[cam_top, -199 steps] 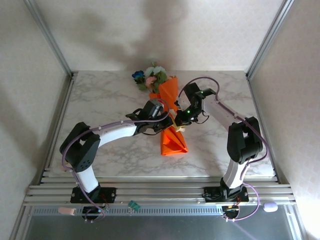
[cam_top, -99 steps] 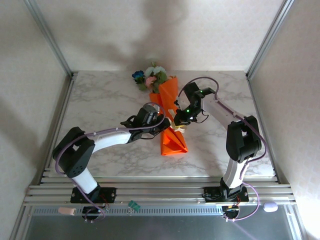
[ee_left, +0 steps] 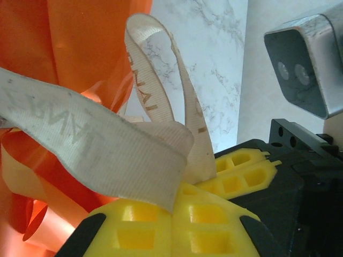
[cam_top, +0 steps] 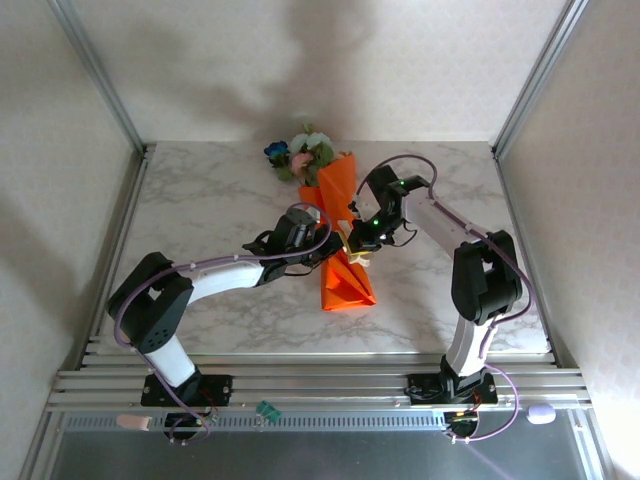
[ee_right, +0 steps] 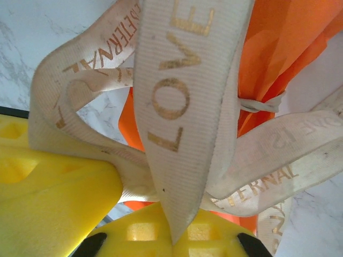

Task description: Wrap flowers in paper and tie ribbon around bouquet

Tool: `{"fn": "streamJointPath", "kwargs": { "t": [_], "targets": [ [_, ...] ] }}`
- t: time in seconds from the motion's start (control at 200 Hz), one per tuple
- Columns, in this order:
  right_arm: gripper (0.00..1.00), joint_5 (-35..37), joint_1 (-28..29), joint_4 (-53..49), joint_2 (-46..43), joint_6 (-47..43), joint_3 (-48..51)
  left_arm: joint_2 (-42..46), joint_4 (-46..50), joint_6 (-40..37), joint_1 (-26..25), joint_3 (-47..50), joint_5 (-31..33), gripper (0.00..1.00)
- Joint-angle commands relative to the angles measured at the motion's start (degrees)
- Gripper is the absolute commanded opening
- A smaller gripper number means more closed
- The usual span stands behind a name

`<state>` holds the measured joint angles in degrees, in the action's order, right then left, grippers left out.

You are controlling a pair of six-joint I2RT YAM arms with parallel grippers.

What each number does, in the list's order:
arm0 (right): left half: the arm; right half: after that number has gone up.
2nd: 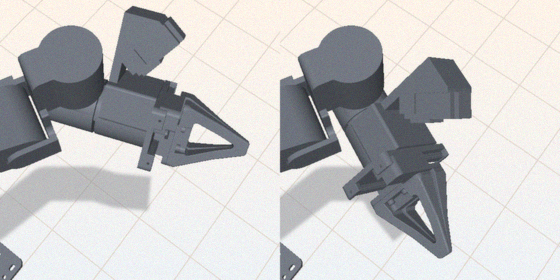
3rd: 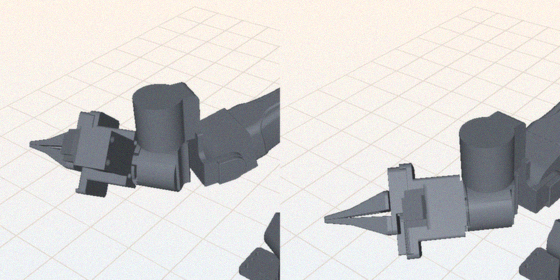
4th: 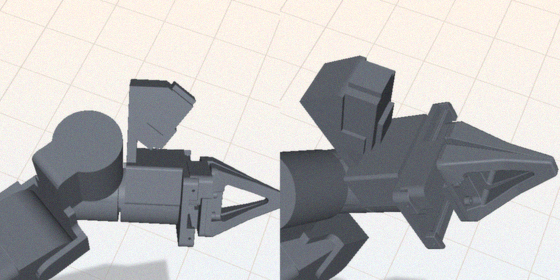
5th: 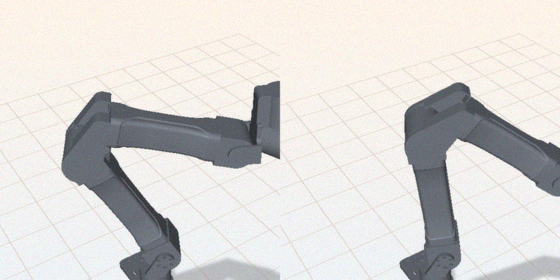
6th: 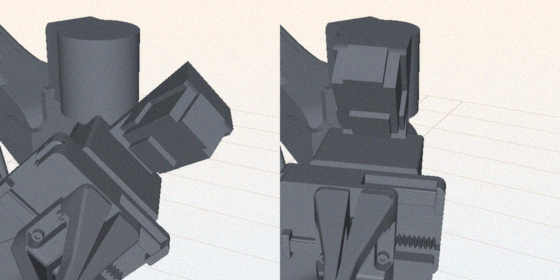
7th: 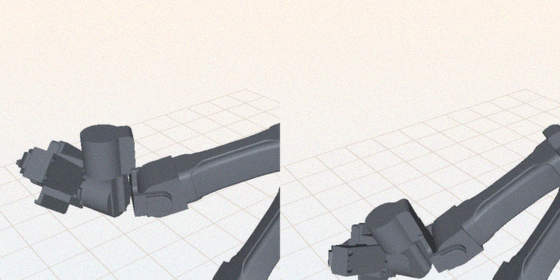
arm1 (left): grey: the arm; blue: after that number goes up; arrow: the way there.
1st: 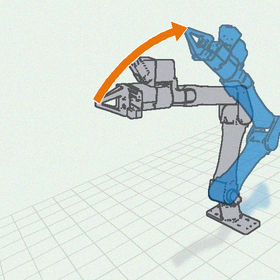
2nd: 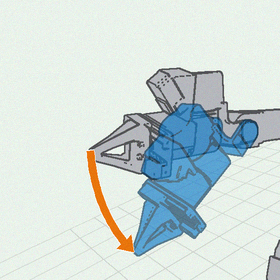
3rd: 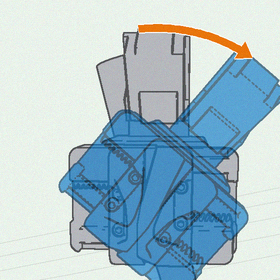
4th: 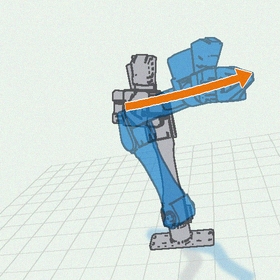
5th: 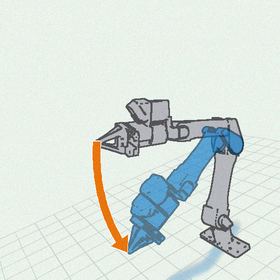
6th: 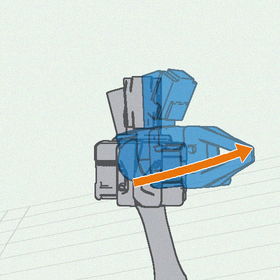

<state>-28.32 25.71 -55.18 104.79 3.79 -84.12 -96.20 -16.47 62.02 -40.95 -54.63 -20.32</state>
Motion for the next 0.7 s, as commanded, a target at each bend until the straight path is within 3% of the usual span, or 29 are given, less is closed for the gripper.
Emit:
{"fn": "streamJointPath", "kwargs": {
  "t": [0.0, 0.295, 0.696],
  "targets": [
    [0.00, 1.1, 0.7, 1.3, 0.3, -2.0, -0.6, -1.4, -2.9, 1.3, -0.1, 0.0, 0.0, 0.00],
    [0.33, 2.5, 0.7, 6.5, -0.9, -4.7, 1.8, -2.2, -2.9, 2.1, 0.6, -1.0, -0.2, 0.00],
    [0.56, 2.7, 0.9, 20.4, -10.2, -7.2, 12.8, -3.3, -2.9, 3.0, 1.5, -1.1, -1.1, 0.00]
  ]
}}
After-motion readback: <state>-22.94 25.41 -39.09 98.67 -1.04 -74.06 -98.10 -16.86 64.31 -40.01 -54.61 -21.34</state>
